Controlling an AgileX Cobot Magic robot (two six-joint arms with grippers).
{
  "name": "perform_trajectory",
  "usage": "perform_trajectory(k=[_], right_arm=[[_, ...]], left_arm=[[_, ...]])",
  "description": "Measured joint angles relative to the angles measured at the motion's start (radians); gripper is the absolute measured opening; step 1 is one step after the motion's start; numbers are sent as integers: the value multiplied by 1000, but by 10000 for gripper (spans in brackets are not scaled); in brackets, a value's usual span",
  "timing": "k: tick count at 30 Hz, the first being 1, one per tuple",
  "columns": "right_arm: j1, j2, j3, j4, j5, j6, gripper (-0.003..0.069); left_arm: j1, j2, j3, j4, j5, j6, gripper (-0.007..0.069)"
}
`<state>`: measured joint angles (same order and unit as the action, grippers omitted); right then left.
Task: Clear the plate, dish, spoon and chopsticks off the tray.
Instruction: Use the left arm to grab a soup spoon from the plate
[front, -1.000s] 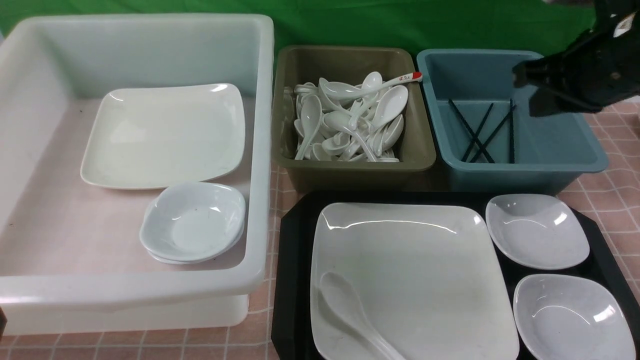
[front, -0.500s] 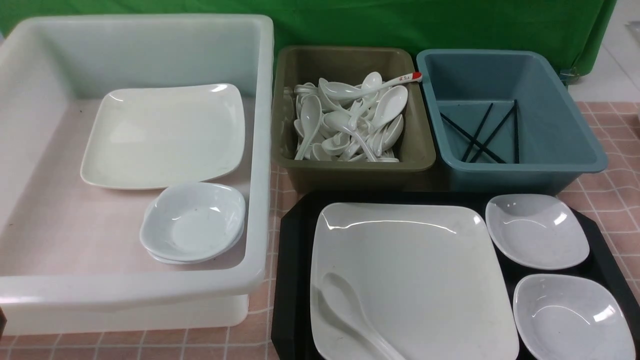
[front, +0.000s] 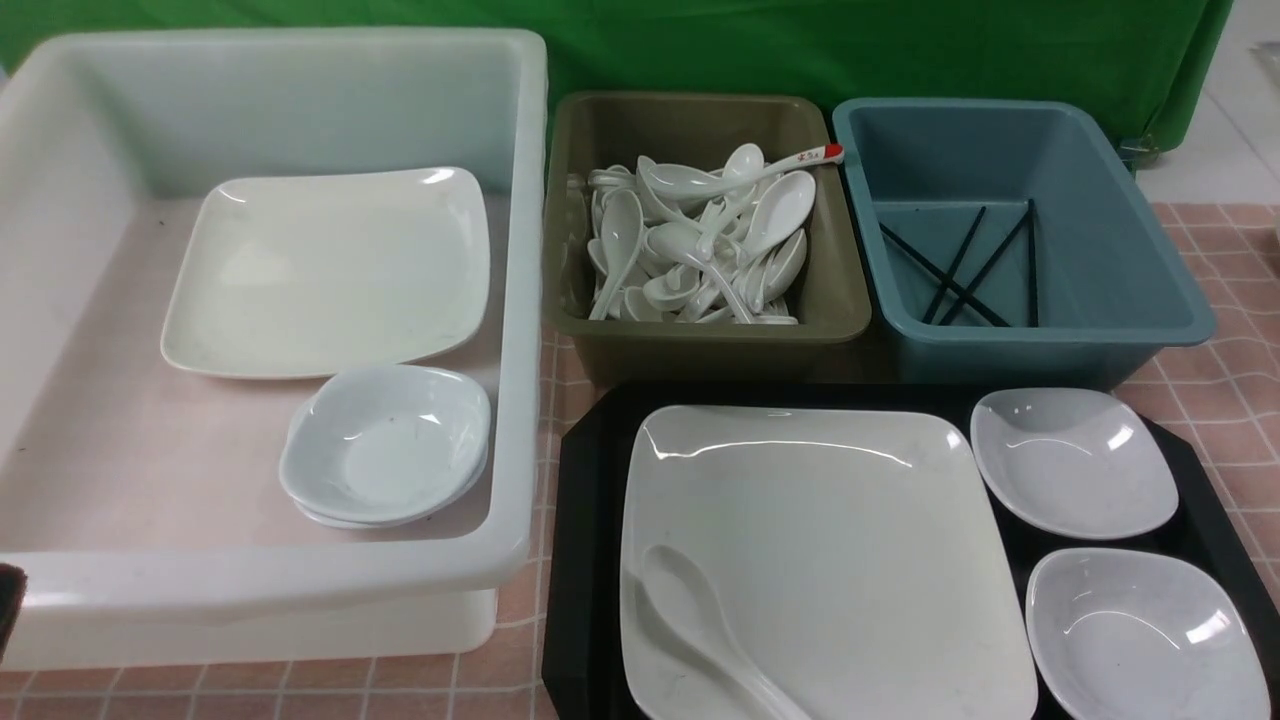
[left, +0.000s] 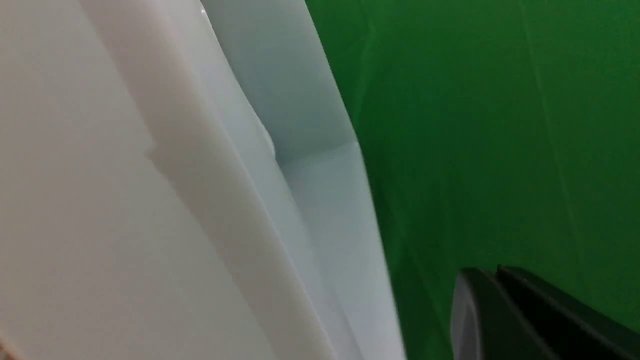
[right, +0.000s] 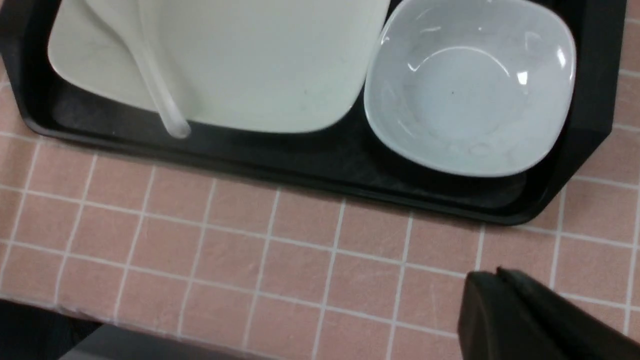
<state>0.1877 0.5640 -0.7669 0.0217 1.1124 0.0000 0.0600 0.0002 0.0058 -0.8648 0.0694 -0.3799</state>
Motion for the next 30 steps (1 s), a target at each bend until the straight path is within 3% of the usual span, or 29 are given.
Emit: perform_trajectory(k=[6, 9, 16, 18, 21, 24, 29, 30], right_arm=[[0, -55, 52, 0, -19, 0, 32], [0, -55, 57, 0, -40, 9, 34], [0, -55, 57, 0, -87, 19, 40], [0, -55, 57, 0, -89, 19, 42], [0, -57, 57, 0, -91, 19, 44], [0, -57, 57, 0, -91, 19, 49], [0, -58, 57, 0, -92, 19, 57], [0, -58, 57, 0, -92, 19, 60]], left_arm=[[0, 9, -173, 95, 62, 96, 5], [0, 107, -410, 189, 231, 174, 5], [0, 655, -947, 243, 1008, 515, 5], [-11, 825, -1055, 236, 1107, 579, 5], [-36, 927, -1088, 214, 1120, 620, 5], [-196, 1094, -1098, 161, 1125, 669, 7], [-488, 1253, -1098, 210, 1131, 664, 32], [-612, 1324, -1098, 266, 1104, 656, 56]])
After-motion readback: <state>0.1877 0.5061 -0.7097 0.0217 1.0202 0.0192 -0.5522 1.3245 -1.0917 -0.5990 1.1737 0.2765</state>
